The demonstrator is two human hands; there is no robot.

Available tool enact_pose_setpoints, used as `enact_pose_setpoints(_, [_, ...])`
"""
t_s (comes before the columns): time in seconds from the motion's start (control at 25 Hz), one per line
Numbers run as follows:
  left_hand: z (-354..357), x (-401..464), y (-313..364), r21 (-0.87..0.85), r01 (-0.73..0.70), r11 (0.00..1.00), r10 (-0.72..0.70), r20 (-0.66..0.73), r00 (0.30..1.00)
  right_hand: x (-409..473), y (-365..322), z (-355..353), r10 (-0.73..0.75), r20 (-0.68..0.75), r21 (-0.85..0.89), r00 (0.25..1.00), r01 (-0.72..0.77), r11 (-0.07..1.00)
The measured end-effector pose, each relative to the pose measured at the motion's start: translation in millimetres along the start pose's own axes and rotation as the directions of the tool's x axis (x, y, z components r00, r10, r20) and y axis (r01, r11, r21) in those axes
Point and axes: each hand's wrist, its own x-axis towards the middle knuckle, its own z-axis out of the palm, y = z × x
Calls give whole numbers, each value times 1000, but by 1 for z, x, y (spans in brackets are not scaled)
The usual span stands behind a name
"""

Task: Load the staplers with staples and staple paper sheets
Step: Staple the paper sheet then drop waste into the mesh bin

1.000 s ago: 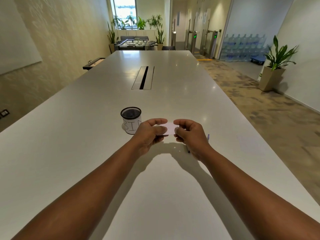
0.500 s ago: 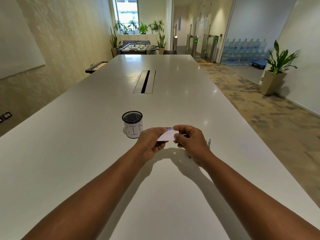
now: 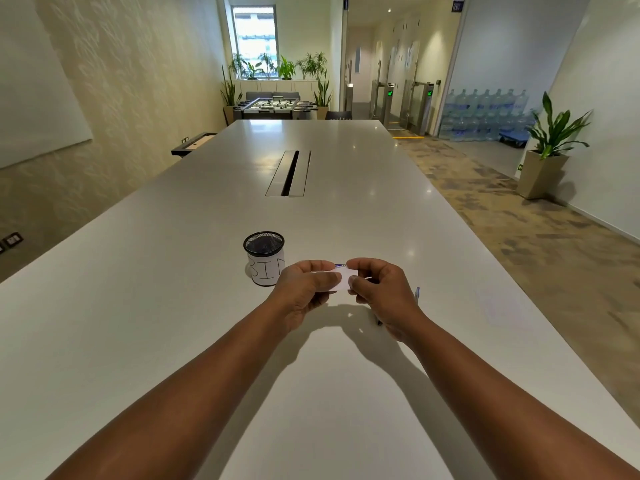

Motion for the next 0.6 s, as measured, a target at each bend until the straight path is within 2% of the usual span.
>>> enact_pose_setpoints(0.12, [2, 1, 1, -14, 11, 1000, -11, -61, 998, 0, -1, 0, -1, 14, -2, 1000, 1, 1000])
enact_pose_setpoints(0.32, [-2, -3, 0, 10, -5, 1000, 4, 30, 1000, 0, 0, -1, 3, -9, -2, 1000, -3, 1000])
enact_pose_setpoints(0.6, [-3, -3, -4, 7, 33, 999, -33, -30, 999, -1, 2, 3, 14, 19, -38, 1000, -13, 999])
